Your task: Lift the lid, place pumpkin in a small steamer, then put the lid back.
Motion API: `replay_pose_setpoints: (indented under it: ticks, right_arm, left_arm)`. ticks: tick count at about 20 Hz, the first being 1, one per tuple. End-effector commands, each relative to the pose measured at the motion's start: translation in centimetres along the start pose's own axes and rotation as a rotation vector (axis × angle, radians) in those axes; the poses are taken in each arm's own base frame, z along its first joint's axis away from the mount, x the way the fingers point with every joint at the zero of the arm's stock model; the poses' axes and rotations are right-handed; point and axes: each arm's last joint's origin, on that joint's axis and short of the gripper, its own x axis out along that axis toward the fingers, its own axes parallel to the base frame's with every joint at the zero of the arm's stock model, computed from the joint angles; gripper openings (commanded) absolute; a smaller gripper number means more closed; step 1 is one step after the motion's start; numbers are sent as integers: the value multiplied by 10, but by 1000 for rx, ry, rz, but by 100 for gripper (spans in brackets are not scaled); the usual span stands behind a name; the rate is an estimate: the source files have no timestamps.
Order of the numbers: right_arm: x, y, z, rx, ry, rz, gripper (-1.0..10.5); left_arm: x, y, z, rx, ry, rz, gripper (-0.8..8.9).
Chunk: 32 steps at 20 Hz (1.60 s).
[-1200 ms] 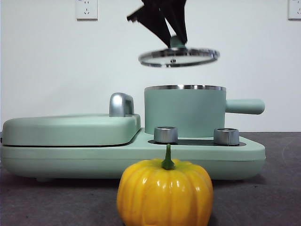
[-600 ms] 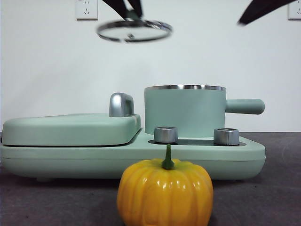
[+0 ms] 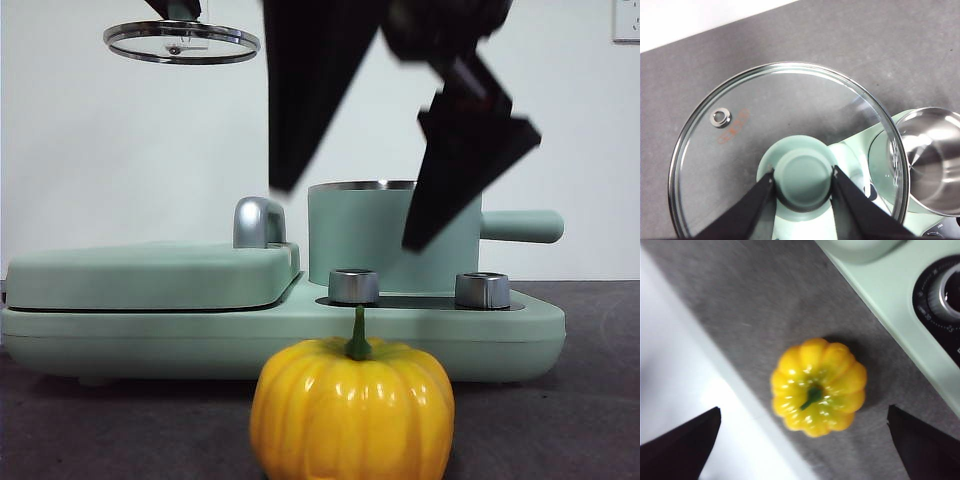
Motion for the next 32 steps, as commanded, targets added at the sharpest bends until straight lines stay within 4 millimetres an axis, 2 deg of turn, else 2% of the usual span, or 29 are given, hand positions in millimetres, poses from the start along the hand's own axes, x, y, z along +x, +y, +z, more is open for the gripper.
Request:
replay_pose_setpoints:
  ticks: [1,7,17,19,22,28,30,32]
  right_arm:
    - [15,2,7,5,37,-30,707]
    - [46,-1,12,47,132,-26,708]
    - [78,-2,17,41,178,-15,707]
    - [83,-2,18,42,182,-19,661]
    - [83,-3,18,43,182,-19,417]
    - [81,-4,19,72,187,-22,410]
    - [72,-6,25,90,201,-10,410]
    - [53,-8,36,107,200,-15,411]
  left_arm:
    - [-9,-1,4,3,-54,2,9]
    - [-10,1,4,0,-56,5,9]
    - [-9,1,4,-8,-55,5,9]
    - [-8,1,4,-9,-52,4,9]
    - [-8,1,4,-9,-51,4,9]
    - [-8,1,4,-8,-51,4,9]
    - [-8,2,4,-9,-52,5,9]
    - [-9,5,4,-15,-54,12,9]
